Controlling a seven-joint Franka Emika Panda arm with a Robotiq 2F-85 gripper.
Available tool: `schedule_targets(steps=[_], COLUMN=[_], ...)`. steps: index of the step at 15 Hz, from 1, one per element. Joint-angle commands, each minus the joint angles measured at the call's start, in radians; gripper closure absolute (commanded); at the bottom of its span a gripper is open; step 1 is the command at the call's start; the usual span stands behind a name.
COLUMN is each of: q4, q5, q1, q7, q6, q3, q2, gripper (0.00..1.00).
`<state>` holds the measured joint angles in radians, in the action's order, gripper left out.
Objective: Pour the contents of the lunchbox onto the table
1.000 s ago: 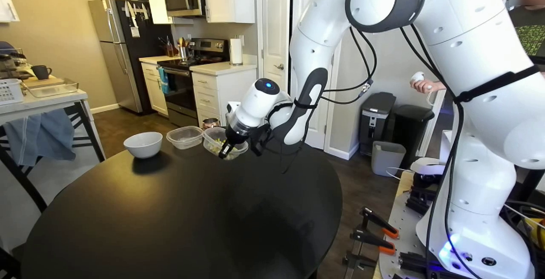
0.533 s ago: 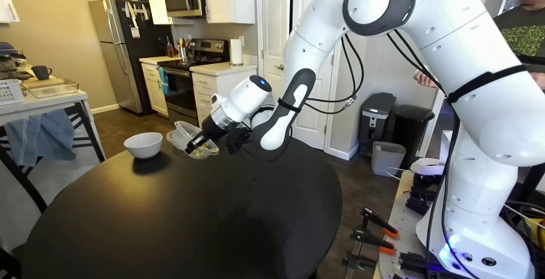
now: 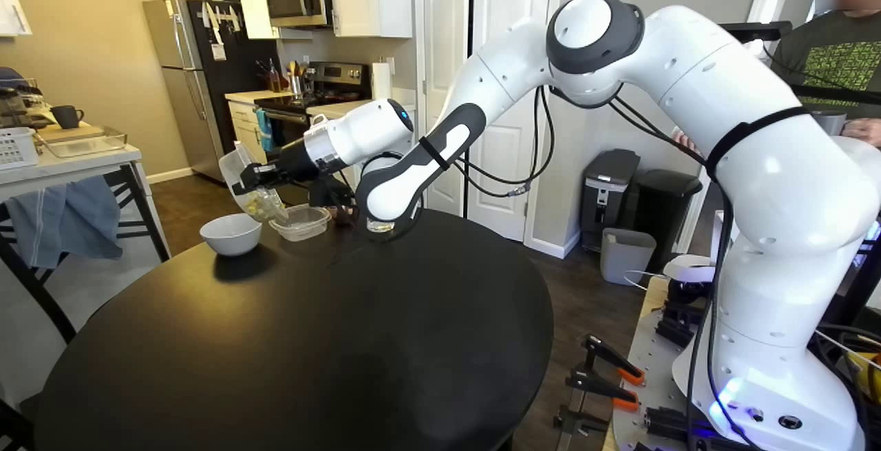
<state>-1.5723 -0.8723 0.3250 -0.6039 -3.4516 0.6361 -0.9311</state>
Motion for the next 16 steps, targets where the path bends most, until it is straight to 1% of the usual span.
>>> schedule_targets(steps=[1,3,5,7,8,9,10,11,16], q4=[0.138,0.15,0.121,0.075,0.059,0.052,0.002,0.009,-0.019], q5=[-0.114,-0.228,-0.355,-0.487,-0.538,-0.577,-0.543,-0.545,-0.543], q1=[0.122,0.17,0.204,0.232,0.238,0.24,0.251,0.252,0.291], q7=[0.084,0.116,0.137,0.133,0.116,0.103,0.043,0.039,0.008], q6=[-0.013,-0.011,-0.01,-0.009,-0.006,-0.005,-0.002,-0.006,-0.007], q3=[0.253,0.382,0.488,0.571,0.595,0.609,0.592,0.598,0.615], q2=[-0.252,-0.37,-0.473,-0.571,-0.609,-0.643,-0.547,-0.572,-0.558], gripper=[0.98,0.98,0.98,0.98,0.98,0.98,0.98,0.98,0.98])
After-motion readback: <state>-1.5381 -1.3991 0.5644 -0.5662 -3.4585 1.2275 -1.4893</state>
